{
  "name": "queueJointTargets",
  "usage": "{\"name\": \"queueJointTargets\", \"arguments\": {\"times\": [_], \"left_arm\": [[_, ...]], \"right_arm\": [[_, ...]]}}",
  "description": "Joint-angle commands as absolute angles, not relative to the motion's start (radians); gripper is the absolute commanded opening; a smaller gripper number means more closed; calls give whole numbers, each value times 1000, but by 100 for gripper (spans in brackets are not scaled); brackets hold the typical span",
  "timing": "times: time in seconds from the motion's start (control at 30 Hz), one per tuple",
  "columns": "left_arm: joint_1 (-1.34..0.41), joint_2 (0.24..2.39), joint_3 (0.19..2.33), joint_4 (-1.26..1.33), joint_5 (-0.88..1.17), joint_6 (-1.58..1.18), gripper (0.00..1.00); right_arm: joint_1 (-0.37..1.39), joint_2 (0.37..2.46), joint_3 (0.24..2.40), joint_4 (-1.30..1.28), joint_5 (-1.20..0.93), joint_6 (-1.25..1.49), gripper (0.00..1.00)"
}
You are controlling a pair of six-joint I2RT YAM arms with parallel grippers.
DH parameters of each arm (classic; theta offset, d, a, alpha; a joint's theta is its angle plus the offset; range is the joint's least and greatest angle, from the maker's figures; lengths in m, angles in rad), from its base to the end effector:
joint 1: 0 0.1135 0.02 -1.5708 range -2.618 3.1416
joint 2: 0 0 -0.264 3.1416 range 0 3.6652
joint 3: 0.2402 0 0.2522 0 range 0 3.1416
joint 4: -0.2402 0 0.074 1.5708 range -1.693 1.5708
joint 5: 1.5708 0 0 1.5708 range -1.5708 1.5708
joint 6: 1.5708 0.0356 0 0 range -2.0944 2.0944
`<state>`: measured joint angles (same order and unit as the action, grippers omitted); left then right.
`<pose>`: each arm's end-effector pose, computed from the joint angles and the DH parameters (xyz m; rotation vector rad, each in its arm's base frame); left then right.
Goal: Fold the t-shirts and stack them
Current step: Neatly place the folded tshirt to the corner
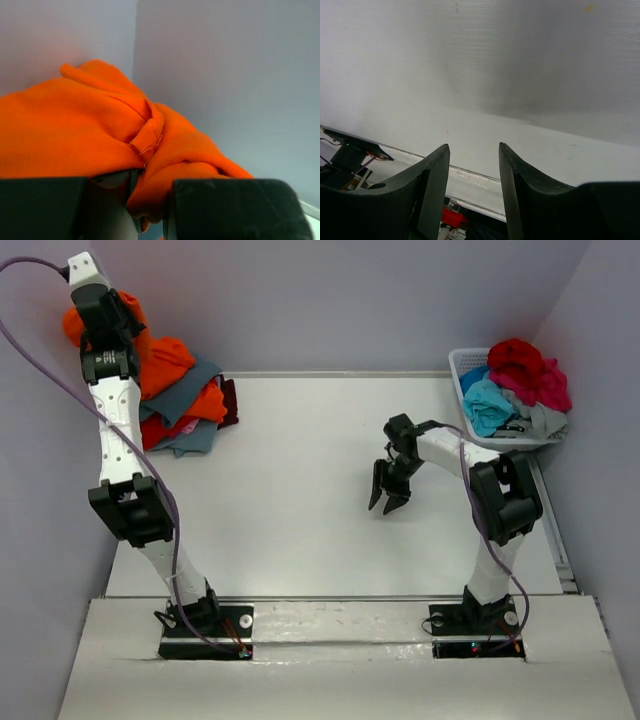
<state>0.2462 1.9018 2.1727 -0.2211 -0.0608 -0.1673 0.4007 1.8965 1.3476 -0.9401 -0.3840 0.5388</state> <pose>0.4215 0.1082 0.4920 -0.3599 1.4789 0.1093 0.3203 0.1502 0.1803 -0.1823 -2.9805 -0.5729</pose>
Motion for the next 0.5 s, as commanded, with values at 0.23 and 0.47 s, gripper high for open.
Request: {"name": "queueJointTargets", "arguments": {"times": [0.23,0.47], "left_arm": [[193,1813,1709,-47,126,-347,6],[173,1917,1878,-152,120,-317,6]], "right_arm": [[417,1872,1304,-890,-420,538,50],[417,1878,1295,-893,-425,534,50]]}}
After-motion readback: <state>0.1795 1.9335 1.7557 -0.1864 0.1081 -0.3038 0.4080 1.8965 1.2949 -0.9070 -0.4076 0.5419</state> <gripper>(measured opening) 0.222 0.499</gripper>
